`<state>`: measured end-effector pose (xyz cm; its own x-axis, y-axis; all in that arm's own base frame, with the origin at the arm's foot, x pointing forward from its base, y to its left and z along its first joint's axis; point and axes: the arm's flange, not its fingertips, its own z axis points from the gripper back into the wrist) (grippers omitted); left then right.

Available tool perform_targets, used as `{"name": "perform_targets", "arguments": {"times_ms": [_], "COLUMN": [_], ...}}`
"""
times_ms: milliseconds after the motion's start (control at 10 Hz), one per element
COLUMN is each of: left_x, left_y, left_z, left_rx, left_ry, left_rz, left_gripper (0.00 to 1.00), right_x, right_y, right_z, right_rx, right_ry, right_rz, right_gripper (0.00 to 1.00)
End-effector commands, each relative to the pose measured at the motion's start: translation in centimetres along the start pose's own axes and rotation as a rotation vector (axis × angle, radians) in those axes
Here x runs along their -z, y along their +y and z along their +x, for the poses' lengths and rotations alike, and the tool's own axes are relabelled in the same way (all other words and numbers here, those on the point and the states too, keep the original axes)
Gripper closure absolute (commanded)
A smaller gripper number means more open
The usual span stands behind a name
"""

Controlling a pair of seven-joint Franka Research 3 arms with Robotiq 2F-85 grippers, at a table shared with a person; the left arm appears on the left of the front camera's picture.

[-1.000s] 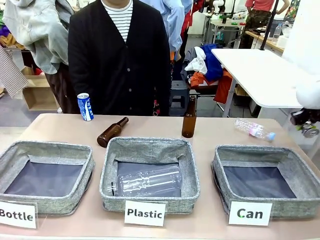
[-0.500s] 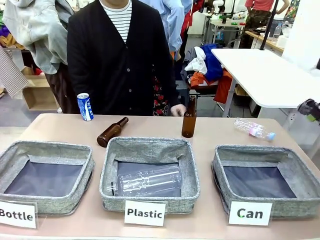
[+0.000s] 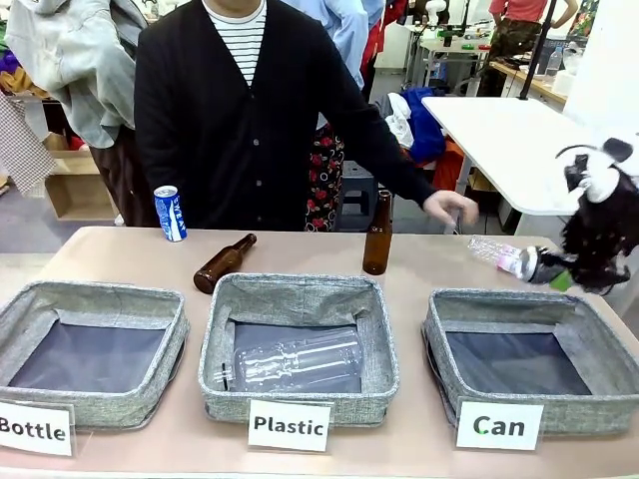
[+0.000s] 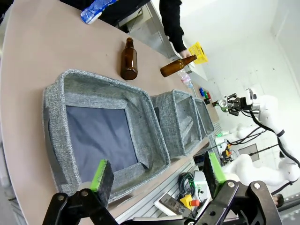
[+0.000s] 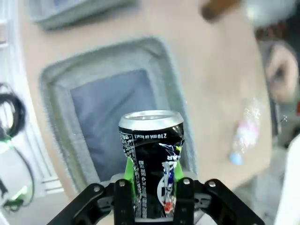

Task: Sort the can waste into the basket.
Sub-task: Pick up the can waste from the table and place it in the right Fabric basket.

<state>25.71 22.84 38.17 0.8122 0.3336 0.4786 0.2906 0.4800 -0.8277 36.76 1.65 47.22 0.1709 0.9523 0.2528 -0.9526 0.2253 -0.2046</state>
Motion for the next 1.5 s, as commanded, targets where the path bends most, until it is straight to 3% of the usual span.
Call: {"name": "perform_targets", "arguments": {"times_ms": [0, 300, 400, 500, 900, 1100, 1200, 1300, 1400], "left_x": [0.1, 0.1, 0.1, 0.1, 0.1, 0.1, 0.1, 0.1, 0.1], "left_y": [0.1, 0.1, 0.1, 0.1, 0.1, 0.1, 0.1, 0.1, 0.1], "left_z": [0.1, 0.1, 0.1, 0.1, 0.1, 0.1, 0.1, 0.1, 0.1], "left_rx": [0.022, 0.022, 0.022, 0.022, 0.022, 0.022, 0.022, 0.022, 0.022], "left_ry": [-0.017, -0.017, -0.017, -0.017, -0.017, -0.017, -0.017, -0.017, -0.017], "left_rz": [-0.018, -0.018, -0.018, -0.018, -0.018, -0.018, -0.018, -0.018, -0.018], "left_gripper": [0.00, 0.00, 0.00, 0.00, 0.00, 0.00, 0.00, 0.00, 0.00], "right_x": [2.0, 2.8, 2.8, 2.9, 2.7, 2.5, 2.1, 0.7, -1.1], "right_y": [1.1, 1.1, 1.0, 1.0, 0.5, -0.2, -0.9, -2.0, -3.5], "right_z": [0.2, 0.5, 0.4, 0.4, 0.6, 0.4, 0.3, 0.2, 0.0], "right_rx": [-0.175, -0.173, -0.180, -0.185, -0.159, -0.039, 0.117, 0.445, 0.954], "right_ry": [-0.020, -0.012, -0.018, -0.020, -0.021, -0.049, -0.098, -0.199, -0.347], "right_rz": [0.120, 0.169, 0.171, 0.175, 0.185, 0.199, 0.194, 0.237, 0.302], "right_gripper": [1.00, 1.00, 0.37, 0.06, 0.00, 0.00, 0.00, 0.00, 0.00]}}
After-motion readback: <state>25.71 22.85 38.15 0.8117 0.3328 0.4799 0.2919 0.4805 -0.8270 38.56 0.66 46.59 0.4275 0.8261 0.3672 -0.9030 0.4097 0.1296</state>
